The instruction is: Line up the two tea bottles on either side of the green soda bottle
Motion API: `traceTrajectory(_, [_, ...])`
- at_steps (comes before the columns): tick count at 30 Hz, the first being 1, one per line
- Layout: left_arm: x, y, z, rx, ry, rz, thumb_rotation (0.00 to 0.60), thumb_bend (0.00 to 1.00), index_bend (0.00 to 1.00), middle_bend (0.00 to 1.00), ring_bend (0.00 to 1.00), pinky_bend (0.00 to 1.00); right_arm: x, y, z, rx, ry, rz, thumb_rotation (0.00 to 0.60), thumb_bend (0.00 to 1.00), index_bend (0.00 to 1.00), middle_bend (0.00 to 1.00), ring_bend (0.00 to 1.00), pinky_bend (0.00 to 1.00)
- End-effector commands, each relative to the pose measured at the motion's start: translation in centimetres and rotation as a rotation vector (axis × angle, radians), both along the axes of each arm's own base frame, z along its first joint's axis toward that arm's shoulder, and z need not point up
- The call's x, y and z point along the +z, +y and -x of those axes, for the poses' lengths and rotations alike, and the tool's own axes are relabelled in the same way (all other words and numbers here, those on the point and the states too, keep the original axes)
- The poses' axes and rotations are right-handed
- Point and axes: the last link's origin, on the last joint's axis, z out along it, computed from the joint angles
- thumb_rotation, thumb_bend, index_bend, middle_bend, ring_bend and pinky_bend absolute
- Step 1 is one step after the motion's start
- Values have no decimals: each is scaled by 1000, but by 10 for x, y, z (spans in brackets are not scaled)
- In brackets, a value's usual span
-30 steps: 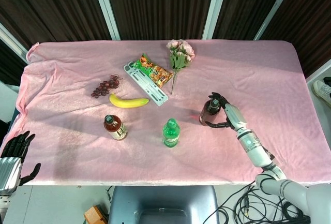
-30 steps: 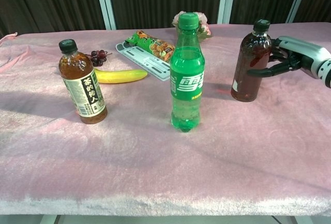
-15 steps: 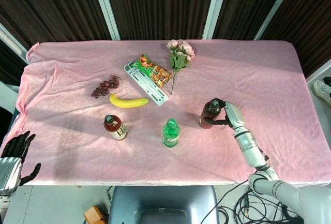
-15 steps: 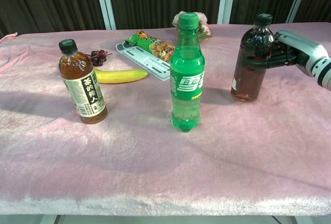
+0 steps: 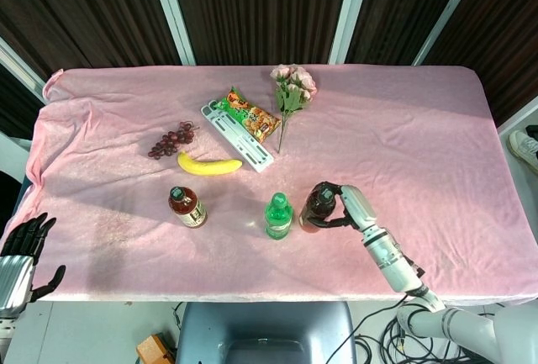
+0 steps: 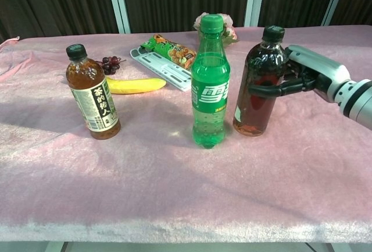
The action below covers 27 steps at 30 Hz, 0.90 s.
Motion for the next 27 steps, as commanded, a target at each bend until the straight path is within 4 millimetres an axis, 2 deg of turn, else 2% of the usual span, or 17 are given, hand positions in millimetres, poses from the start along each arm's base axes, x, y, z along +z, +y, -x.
traceTrajectory(1, [0,-1,0,0,-1,-1,600,358,0,0,0,74,-6,2,-3,12,4,-7,600,297,941,649,622,609])
traceTrajectory(15, [0,-1,0,-3,1,4,600,358,0,0,0,75,-15,6,2,14,28,-7,600,295,939,649,623,609])
traceTrajectory(19, [0,-1,0,-2,2,5,600,358,0,0,0,75,-15,6,3,27,39,1,600,291,887,648,621,609])
traceTrajectory(22, [0,-1,0,-2,2,5,600,358,0,0,0,75,-16,8,5,42,43,2,600,290,754,612,583,600])
traceTrajectory(23, [0,-1,0,-2,2,5,600,358,0,0,0,75,-16,8,5,46,46,-1,600,290,686,571,549,579])
traceTrajectory(25, [0,-1,0,-2,2,6,600,359,0,0,0,75,-16,9,7,54,59,-16,600,290,528,471,459,494])
traceTrajectory(27, [0,-1,0,-2,2,6,600,359,0,0,0,74,-16,10,9,56,66,-28,600,290,329,366,362,399])
